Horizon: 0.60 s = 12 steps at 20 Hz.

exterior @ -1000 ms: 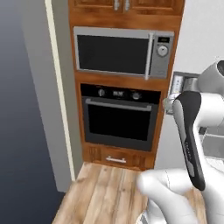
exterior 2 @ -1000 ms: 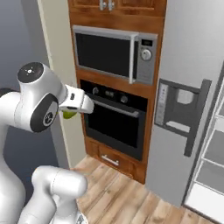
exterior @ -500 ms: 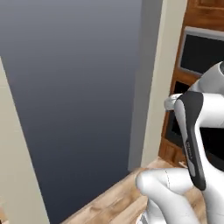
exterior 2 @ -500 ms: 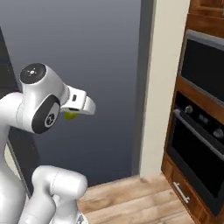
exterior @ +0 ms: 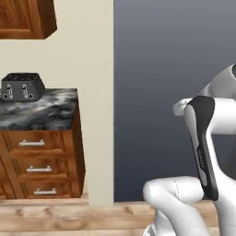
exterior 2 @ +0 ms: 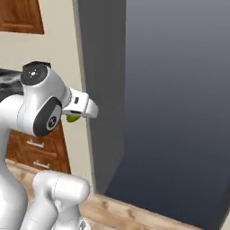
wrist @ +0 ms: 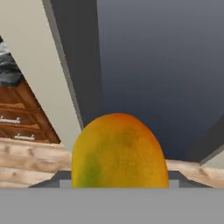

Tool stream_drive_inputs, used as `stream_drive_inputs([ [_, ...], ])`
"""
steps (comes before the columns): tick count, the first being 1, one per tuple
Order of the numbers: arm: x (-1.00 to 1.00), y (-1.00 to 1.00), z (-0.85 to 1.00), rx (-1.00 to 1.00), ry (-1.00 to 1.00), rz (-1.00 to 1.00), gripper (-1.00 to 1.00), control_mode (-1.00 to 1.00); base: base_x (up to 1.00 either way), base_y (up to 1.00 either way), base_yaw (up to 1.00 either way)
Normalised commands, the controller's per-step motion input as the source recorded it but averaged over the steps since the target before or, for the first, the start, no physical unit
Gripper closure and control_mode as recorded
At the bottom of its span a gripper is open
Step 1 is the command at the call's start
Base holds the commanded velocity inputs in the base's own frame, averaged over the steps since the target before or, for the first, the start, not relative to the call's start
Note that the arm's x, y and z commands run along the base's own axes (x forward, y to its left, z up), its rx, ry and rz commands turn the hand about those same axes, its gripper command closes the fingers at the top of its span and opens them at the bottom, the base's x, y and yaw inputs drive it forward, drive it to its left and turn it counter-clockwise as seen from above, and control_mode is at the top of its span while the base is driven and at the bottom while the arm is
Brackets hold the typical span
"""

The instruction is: Pick up the orange and mango from the fridge and place one fruit on each plate on the dining counter.

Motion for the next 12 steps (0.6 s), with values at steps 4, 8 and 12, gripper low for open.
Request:
stream_drive_inputs([
  [4, 0.0, 0.0, 0.0, 0.0, 0.0, 0.0, 1.0, 1.0, 0.0, 0.0, 1.0],
  [8, 0.0, 0.0, 0.0, 0.0, 0.0, 0.0, 1.0, 1.0, 0.0, 0.0, 1.0],
  [12, 0.0, 0.0, 0.0, 0.0, 0.0, 0.0, 1.0, 1.0, 0.0, 0.0, 1.0],
])
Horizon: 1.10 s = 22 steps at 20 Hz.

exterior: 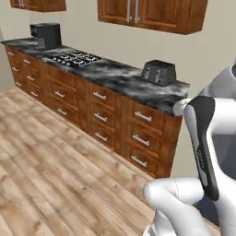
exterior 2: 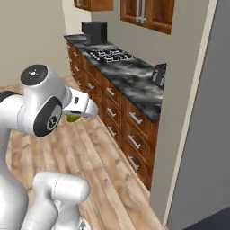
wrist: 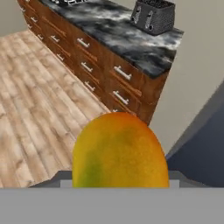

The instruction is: Pick up the orange and mango from the fridge and place one fruit on each plate on the dining counter.

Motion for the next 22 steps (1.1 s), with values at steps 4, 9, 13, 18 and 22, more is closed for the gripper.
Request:
stream_drive_inputs([
  [4, 0.0, 0.0, 0.0, 0.0, 0.0, 0.0, 1.0, 1.0, 0.04, 0.0, 1.0],
  [9, 0.0, 0.0, 0.0, 0.0, 0.0, 0.0, 1.0, 1.0, 0.32, -0.03, 0.94],
  [13, 0.0, 0.0, 0.0, 0.0, 0.0, 0.0, 1.0, 1.0, -0.25, 0.62, 0.63],
  [18, 0.0, 0.0, 0.0, 0.0, 0.0, 0.0, 1.0, 1.0, 0.44, -0.27, 0.32],
  [22, 0.0, 0.0, 0.0, 0.0, 0.0, 0.0, 1.0, 1.0, 1.0, -1.0, 0.05],
])
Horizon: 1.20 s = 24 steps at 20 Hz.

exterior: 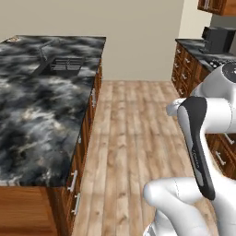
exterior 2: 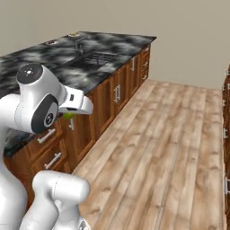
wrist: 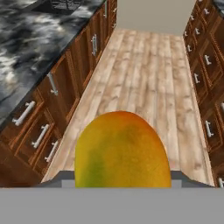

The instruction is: Pick up the orange and mango from the fridge and place one fruit on each plate on the dining counter.

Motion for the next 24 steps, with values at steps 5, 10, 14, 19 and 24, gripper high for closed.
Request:
stream_drive_inputs([
  [5, 0.0, 0.0, 0.0, 0.0, 0.0, 0.0, 1.0, 1.0, 1.0, -1.0, 0.0],
  [10, 0.0, 0.0, 0.0, 0.0, 0.0, 0.0, 1.0, 1.0, 1.0, -0.97, 0.0],
  [14, 0.0, 0.0, 0.0, 0.0, 0.0, 0.0, 1.0, 1.0, 1.0, -0.7, 0.0],
  [19, 0.0, 0.0, 0.0, 0.0, 0.0, 0.0, 1.0, 1.0, 1.0, 0.14, -0.07],
  [24, 0.0, 0.0, 0.0, 0.0, 0.0, 0.0, 1.0, 1.0, 1.0, 0.09, -0.06],
])
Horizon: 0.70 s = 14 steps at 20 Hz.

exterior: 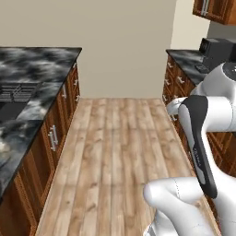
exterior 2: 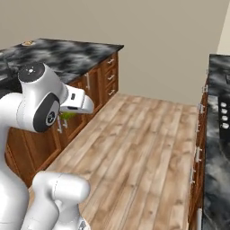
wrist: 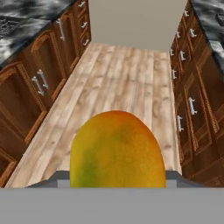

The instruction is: Pick up the orange and mango from the fridge and place one fruit on each plate on the dining counter.

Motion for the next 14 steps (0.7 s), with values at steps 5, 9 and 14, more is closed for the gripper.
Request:
stream_drive_inputs([
  [5, 0.0, 0.0, 0.0, 0.0, 0.0, 0.0, 1.0, 1.0, 1.0, 0.0, -0.04],
  [9, 0.0, 0.0, 0.0, 0.0, 0.0, 0.0, 1.0, 1.0, 1.0, 0.0, -0.04],
  [14, 0.0, 0.0, 0.0, 0.0, 0.0, 0.0, 1.0, 1.0, 1.0, 0.0, -0.03],
])
